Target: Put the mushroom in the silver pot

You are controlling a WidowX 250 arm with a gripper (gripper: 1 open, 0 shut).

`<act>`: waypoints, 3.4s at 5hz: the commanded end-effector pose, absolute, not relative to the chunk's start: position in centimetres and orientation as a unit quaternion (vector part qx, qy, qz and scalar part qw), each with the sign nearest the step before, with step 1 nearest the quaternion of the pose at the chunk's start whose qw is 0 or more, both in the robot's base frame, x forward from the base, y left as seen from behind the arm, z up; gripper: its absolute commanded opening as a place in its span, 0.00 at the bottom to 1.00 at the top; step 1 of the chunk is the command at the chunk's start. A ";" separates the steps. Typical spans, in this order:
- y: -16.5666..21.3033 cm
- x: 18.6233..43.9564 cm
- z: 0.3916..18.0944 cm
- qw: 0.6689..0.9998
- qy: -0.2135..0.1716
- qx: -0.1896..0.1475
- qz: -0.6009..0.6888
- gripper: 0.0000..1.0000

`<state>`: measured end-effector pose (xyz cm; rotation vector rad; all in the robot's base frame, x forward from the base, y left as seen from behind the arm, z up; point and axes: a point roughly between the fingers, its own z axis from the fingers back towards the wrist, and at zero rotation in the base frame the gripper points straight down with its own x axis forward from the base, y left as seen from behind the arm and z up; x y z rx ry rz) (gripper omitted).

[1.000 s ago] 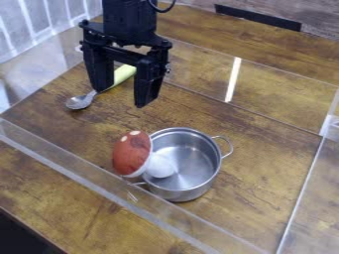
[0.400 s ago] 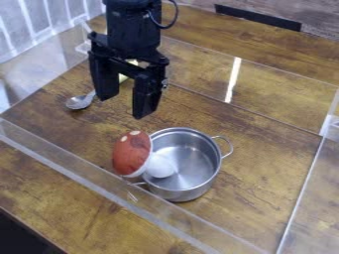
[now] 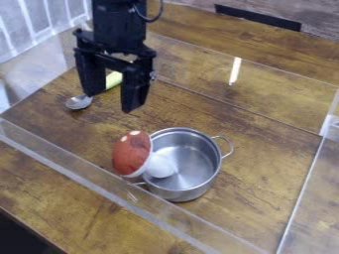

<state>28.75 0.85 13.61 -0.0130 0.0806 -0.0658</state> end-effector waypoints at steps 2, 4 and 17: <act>0.5 29.1 15.6 1.000 0.003 -0.001 -0.011 1.00; 0.4 28.9 15.2 0.999 0.010 -0.003 0.035 1.00; 0.7 29.8 11.1 0.999 0.023 0.001 -0.027 1.00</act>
